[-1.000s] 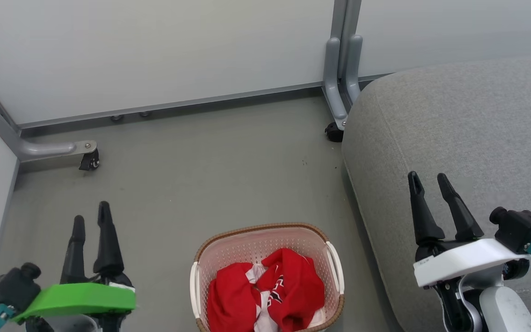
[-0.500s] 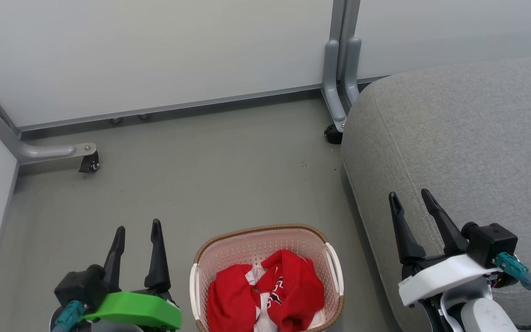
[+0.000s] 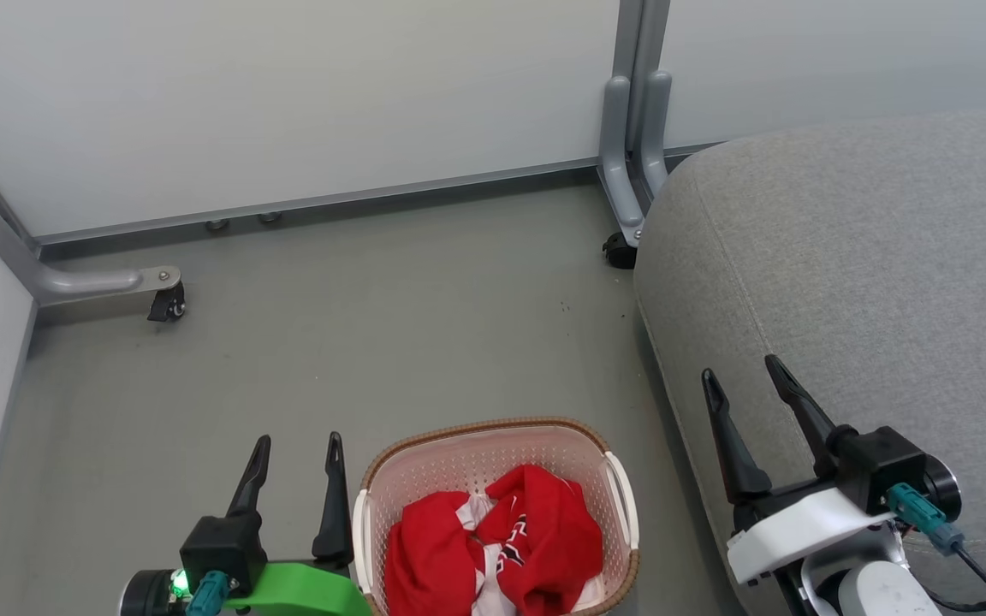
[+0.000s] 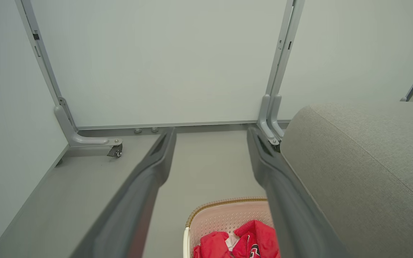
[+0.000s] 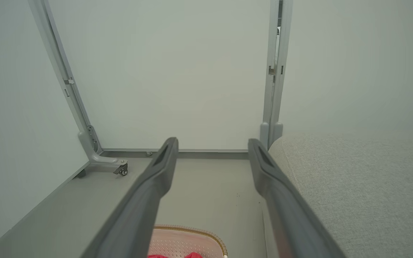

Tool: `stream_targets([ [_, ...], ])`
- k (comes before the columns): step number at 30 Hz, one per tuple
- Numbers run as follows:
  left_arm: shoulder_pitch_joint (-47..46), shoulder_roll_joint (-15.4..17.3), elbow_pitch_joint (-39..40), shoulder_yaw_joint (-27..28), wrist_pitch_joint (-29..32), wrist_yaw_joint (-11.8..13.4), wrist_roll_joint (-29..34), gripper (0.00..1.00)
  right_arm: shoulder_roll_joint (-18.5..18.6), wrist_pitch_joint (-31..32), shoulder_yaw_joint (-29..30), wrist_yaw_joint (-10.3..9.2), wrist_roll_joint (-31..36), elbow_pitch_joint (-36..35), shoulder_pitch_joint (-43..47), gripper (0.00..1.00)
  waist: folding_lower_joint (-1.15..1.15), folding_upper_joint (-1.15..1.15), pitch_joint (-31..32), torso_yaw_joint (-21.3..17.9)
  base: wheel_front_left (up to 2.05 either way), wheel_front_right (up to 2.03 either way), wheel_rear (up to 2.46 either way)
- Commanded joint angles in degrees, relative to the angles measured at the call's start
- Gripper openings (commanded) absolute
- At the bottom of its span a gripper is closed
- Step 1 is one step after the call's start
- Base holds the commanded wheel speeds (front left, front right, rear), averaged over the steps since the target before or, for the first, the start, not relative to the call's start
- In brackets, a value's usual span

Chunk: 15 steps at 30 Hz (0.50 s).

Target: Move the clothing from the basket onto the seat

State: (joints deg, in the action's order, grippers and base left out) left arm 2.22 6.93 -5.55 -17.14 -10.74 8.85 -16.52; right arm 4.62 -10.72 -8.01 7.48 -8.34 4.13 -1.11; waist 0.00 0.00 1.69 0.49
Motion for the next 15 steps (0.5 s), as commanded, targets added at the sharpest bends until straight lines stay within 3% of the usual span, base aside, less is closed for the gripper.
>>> stream_targets([
  [1, -0.7, 0.6, 0.7, -0.4, -0.7, 0.8, 1.1, 1.00, 0.2, -0.7, -0.2, 0.01, 1.6, -0.5, 0.5, 1.00, 0.00, 0.00, 0.0, 0.0, 0.00, 0.00, 0.00],
  [7, -0.4, 0.5, 2.9, -0.9, -1.3, 1.9, 2.5, 1.00, -0.6, -1.4, 0.0, 0.01, 1.6, -0.9, 0.8, 1.00, 0.00, 0.00, 0.0, 0.0, 0.00, 0.00, 0.00],
  [15, 1.7, -2.1, 2.6, 3.3, -2.3, -2.6, 2.1, 1.00, -1.5, -2.3, 1.1, 0.01, -1.3, -0.9, 1.6, 1.00, 0.00, 0.00, 0.2, 0.0, 0.00, 0.00, 0.00],
])
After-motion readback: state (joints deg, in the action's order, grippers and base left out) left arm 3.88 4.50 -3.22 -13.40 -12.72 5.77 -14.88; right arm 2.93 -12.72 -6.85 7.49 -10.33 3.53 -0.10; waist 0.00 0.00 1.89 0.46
